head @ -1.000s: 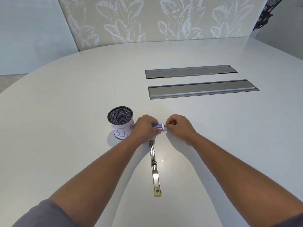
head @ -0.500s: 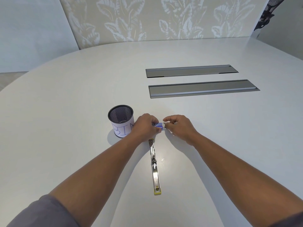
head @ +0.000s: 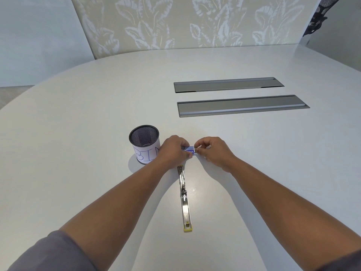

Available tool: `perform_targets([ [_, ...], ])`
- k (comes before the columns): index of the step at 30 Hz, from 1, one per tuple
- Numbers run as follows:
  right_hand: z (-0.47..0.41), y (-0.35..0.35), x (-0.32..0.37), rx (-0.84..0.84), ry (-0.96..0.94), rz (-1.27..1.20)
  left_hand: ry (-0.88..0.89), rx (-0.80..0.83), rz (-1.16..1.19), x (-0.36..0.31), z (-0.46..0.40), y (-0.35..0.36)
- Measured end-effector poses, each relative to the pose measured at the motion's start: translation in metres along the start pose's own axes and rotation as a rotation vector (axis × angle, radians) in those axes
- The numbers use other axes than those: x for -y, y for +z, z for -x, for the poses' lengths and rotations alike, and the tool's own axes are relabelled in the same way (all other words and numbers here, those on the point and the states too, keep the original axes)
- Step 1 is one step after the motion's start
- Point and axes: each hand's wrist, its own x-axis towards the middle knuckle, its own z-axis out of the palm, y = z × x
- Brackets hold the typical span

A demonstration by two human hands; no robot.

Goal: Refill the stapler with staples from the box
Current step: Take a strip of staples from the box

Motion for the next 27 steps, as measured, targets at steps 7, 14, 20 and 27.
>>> perform_targets([
  [7, -0.001, 0.000, 0.001, 0.011, -0.002, 0.025, 0.002, -0.001, 0.000, -0.001, 0.000, 0.000],
  [14, -0.001, 0.002, 0.002, 0.007, -0.027, 0.080, 0.005, 0.003, 0.005, -0.001, 0.001, 0.000],
  [20, 0.000, 0.002, -0.003, -0.023, -0.065, 0.066, 0.001, 0.002, 0.015, -0.001, 0.001, 0.000],
  [27, 0.012, 0.006, -0.008, -0.068, -0.170, 0.021, -0.002, 0.000, 0.016, 0.001, -0.001, 0.002],
])
